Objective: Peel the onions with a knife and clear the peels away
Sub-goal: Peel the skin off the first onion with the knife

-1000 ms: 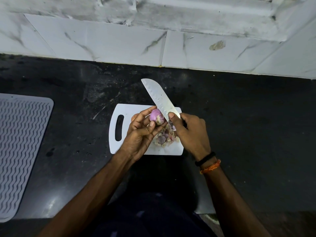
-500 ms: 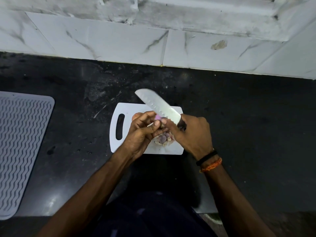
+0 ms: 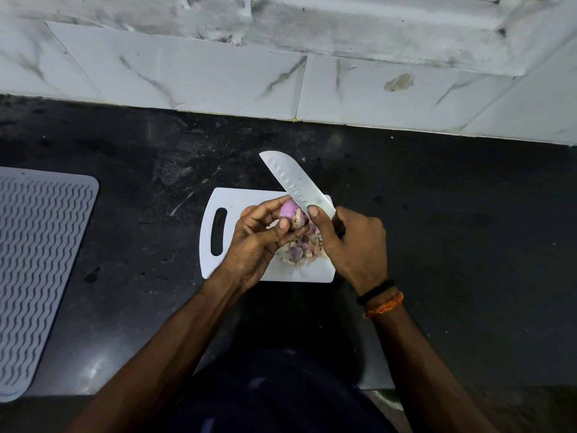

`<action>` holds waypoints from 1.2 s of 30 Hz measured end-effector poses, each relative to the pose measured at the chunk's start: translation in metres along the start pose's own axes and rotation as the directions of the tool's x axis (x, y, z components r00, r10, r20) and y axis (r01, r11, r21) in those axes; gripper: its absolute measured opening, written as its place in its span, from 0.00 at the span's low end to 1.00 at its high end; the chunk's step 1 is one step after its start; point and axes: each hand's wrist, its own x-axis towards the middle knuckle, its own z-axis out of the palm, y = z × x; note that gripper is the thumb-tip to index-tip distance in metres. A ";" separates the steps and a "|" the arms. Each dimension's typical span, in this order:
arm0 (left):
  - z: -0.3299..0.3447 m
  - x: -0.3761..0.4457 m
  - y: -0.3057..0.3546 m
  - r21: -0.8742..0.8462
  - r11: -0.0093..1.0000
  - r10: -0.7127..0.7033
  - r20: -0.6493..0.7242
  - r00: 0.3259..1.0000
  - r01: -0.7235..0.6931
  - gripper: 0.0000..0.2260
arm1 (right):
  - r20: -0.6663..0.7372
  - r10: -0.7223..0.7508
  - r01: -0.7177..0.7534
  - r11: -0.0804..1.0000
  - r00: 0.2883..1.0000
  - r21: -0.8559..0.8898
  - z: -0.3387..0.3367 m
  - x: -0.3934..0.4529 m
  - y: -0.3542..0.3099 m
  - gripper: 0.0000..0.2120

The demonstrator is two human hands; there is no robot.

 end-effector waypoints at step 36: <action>0.004 -0.006 -0.002 0.110 0.992 -0.052 -0.089 0.995 0.062 0.26 | -0.027 -0.065 0.066 0.998 0.997 0.009 0.001 0.001 -0.002 0.27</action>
